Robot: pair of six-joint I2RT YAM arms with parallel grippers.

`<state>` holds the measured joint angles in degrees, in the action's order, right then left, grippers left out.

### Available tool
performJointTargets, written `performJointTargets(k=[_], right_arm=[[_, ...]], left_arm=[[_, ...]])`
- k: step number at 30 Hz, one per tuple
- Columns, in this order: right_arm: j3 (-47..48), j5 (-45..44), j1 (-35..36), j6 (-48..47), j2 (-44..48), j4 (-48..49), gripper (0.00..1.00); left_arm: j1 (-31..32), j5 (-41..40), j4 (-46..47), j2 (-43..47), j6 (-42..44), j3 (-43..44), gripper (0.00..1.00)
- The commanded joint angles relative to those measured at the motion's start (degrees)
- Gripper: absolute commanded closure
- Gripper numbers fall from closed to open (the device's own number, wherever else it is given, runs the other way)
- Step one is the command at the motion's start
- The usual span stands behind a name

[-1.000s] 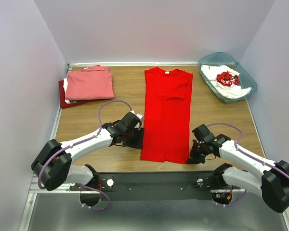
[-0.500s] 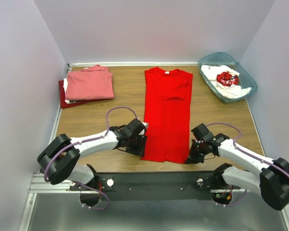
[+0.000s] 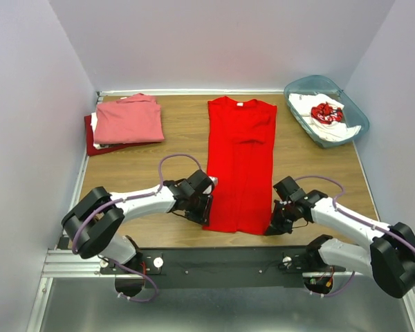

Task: Fold and stack the t-shirts
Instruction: Fold the tshirt

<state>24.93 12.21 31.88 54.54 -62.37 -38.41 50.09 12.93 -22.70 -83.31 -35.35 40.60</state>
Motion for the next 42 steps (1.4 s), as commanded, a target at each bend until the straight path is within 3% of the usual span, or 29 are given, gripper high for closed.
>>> performJointTargets(k=[1,5,12,23,27,35,42], right_arm=[[-1.02,-3.33,0.38,-1.63,-2.14,0.44,0.94],[-0.41,-3.68,0.38,-1.99,-2.58,0.44,0.97],[2.31,-3.59,0.29,-3.21,-3.11,-1.04,0.99],[7.5,-3.24,0.38,-5.67,-0.91,-9.83,0.99],[11.54,-5.6,0.38,-5.76,-2.31,-10.45,0.99],[21.03,-11.94,0.29,-9.1,-14.77,-7.56,1.0],[26.57,-18.88,-0.41,-9.98,-22.44,-1.67,1.0]], left_arm=[[0.89,0.61,-0.59,-2.73,0.72,-0.61,0.7],[1.77,1.04,-0.77,-3.18,0.02,-1.49,0.86],[2.03,0.52,-2.79,-0.81,-1.21,-1.58,1.0],[2.03,1.66,-3.85,2.18,-1.48,-0.17,1.0],[1.68,-2.2,-6.04,0.87,1.07,5.18,1.0],[-6.22,-7.3,-6.31,-3.86,6.7,13.62,1.0],[-7.19,-6.86,-3.5,-9.32,8.11,18.02,1.0]])
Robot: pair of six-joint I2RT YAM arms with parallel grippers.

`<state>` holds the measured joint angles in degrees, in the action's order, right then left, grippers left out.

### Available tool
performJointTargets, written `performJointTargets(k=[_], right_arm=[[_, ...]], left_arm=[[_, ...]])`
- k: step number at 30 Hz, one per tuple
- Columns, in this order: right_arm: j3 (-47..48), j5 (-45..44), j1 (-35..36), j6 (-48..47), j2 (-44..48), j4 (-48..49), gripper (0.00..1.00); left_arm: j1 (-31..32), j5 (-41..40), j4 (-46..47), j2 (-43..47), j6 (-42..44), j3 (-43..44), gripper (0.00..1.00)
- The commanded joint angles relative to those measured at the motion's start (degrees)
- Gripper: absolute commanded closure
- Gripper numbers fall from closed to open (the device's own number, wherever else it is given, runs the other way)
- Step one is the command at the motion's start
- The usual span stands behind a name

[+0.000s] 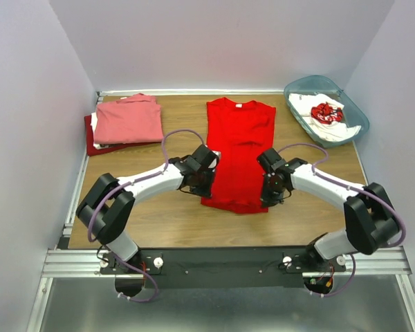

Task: Fold and stack the t-shirts
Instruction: Fold the tshirt

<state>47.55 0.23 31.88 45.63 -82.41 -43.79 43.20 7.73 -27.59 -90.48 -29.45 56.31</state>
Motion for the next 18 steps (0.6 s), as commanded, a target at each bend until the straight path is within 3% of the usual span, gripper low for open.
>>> performJointTargets(k=[1,18], right_arm=[[4.65,-7.43,-0.5,-1.24,-3.01,4.15,0.99],[17.65,-12.97,-6.73,-8.09,-13.38,5.56,0.99]], left_arm=[[-0.48,-1.66,1.84,-3.12,2.38,3.18,1.0],[-6.46,-2.54,2.19,-11.29,4.58,14.34,1.0]])
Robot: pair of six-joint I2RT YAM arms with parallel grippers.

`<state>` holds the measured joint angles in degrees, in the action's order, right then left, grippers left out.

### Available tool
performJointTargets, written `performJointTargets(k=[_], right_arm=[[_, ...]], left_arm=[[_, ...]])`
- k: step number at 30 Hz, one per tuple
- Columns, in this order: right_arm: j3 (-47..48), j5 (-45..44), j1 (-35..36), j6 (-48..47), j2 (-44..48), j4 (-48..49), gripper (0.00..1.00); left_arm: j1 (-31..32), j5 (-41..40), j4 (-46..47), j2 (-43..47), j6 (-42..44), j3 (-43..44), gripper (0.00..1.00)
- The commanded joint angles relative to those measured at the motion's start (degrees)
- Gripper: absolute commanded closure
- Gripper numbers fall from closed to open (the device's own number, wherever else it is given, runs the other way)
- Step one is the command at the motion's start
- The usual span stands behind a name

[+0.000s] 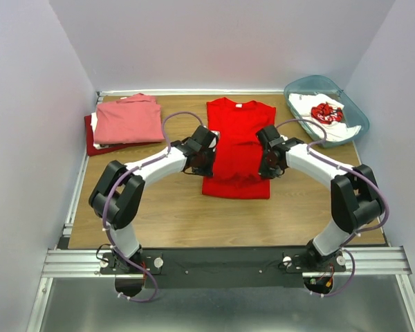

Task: Fold and stack the t-shirts
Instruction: Fold the tshirt

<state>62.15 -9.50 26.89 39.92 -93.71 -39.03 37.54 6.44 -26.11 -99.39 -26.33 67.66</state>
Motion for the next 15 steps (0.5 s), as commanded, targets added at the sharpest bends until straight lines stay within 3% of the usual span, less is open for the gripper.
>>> performJointTargets(k=[1,15], right_arm=[[3.59,-3.33,-2.02,-2.57,-2.52,1.05,0.99],[14.66,-3.25,-6.33,-6.87,-12.02,1.5,0.99]], left_arm=[[-0.89,-1.16,0.71,-2.9,1.63,3.79,1.0],[-5.9,-0.29,-0.43,-10.29,3.74,13.64,1.0]])
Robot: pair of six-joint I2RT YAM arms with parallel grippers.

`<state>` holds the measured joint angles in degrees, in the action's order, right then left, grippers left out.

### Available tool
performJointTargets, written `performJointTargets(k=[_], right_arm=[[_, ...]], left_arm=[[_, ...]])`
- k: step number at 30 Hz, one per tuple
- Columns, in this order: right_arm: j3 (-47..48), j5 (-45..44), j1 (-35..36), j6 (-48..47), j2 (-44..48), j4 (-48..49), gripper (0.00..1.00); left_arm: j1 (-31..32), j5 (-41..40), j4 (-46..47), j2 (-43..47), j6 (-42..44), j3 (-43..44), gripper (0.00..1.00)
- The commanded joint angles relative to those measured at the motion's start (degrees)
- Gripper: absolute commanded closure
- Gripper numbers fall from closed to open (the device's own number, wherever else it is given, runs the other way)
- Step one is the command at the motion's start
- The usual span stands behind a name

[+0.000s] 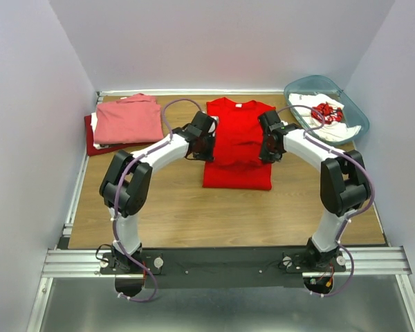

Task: Fold and stack the t-shirts
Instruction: Fold the tshirt

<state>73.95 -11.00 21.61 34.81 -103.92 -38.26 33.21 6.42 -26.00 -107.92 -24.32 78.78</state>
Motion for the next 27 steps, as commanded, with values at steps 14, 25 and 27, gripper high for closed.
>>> performJointTargets(k=[14,25,27], right_arm=[[10.95,-0.42,-3.68,-4.75,-8.4,0.47,1.0],[13.49,0.37,-4.55,-5.1,-9.9,-0.32,0.91],[15.6,0.63,-4.55,-5.71,-9.55,-1.29,0.59]], left_arm=[[-4.73,2.45,-2.92,-9.5,4.01,12.0,1.0],[-5.97,-0.78,-4.76,-10.74,2.87,14.9,0.75],[-5.97,-4.03,-6.08,-9.86,2.78,16.92,0.44]])
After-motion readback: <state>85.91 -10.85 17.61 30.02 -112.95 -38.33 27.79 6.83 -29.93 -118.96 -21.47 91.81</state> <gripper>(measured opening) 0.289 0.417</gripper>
